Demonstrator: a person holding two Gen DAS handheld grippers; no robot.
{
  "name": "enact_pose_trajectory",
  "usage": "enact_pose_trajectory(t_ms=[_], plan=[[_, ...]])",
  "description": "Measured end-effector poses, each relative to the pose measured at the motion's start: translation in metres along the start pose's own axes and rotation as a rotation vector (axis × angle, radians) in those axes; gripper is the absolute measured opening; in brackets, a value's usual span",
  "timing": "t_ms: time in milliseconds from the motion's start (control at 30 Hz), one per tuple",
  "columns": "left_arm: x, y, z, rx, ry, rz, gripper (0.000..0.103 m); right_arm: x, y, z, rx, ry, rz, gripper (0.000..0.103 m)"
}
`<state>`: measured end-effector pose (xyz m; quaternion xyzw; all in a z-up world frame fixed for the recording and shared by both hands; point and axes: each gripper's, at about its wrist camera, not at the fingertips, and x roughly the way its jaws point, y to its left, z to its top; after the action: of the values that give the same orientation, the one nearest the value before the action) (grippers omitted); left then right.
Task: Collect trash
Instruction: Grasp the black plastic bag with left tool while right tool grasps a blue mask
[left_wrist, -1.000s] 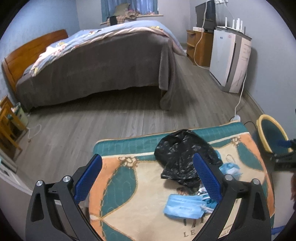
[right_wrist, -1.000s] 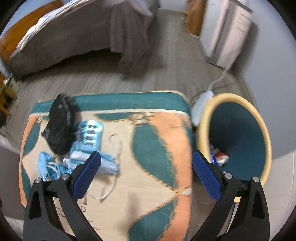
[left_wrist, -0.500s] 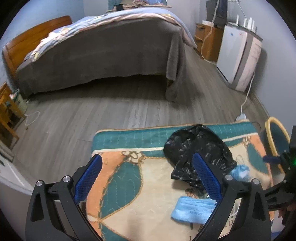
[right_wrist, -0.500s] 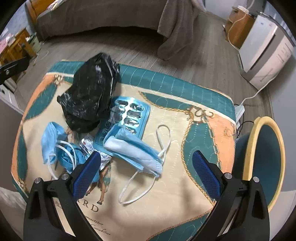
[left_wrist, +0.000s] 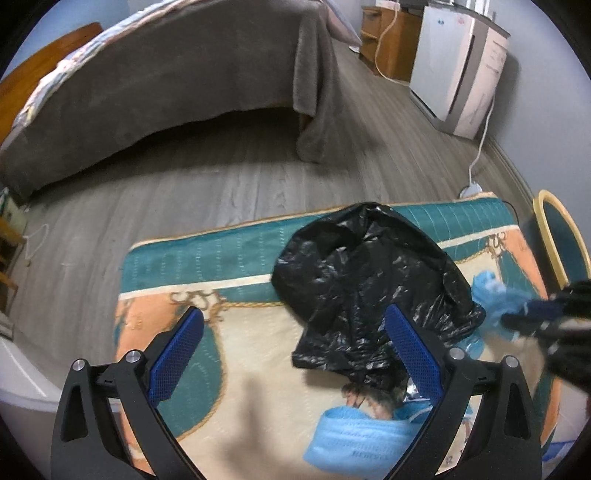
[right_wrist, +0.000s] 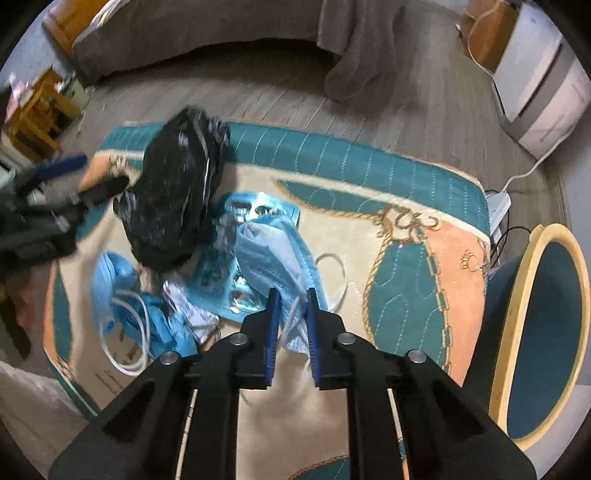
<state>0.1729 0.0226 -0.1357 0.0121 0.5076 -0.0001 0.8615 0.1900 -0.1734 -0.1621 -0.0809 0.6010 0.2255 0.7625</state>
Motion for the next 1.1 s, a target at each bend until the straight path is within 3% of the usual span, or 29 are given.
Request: enact_pose_trajectory(t_ms=[100, 200, 300, 400, 467, 533, 600, 800, 1100], plan=[[0.012, -0.005, 0.000, 0.011, 0.028, -0.012, 0.097, -0.007, -0.009, 0.006, 0.036, -0.021, 0.026, 0.012], [0.027, -0.008, -0.004, 0.005, 0.088, -0.070, 0.097, -0.007, -0.012, 0.010, 0.044, -0.020, 0.037, 0.012], [0.035, -0.010, -0.008, 0.005, 0.125, -0.110, 0.091, -0.004, -0.012, 0.011, 0.033, -0.001, 0.036, 0.012], [0.035, -0.011, -0.008, -0.018, 0.142, -0.187, 0.063, 0.001, -0.008, 0.007, 0.022, 0.016, 0.031, 0.012], [0.033, -0.013, -0.007, -0.038, 0.151, -0.209, 0.056, 0.001, -0.007, 0.005, 0.021, 0.020, 0.034, 0.012], [0.031, -0.015, -0.007, -0.032, 0.156, -0.223, 0.041, 0.000, -0.007, 0.004, 0.017, 0.021, 0.031, 0.012], [0.030, -0.016, -0.009, -0.024, 0.168, -0.224, 0.018, -0.002, -0.006, 0.002, 0.013, 0.021, 0.026, 0.012], [0.013, -0.017, -0.015, -0.014, 0.139, -0.223, 0.004, -0.012, -0.005, -0.005, 0.018, 0.001, 0.025, 0.012], [-0.036, -0.019, -0.012, 0.015, -0.012, -0.191, 0.002, -0.047, -0.012, -0.016, 0.054, -0.078, 0.016, 0.012]])
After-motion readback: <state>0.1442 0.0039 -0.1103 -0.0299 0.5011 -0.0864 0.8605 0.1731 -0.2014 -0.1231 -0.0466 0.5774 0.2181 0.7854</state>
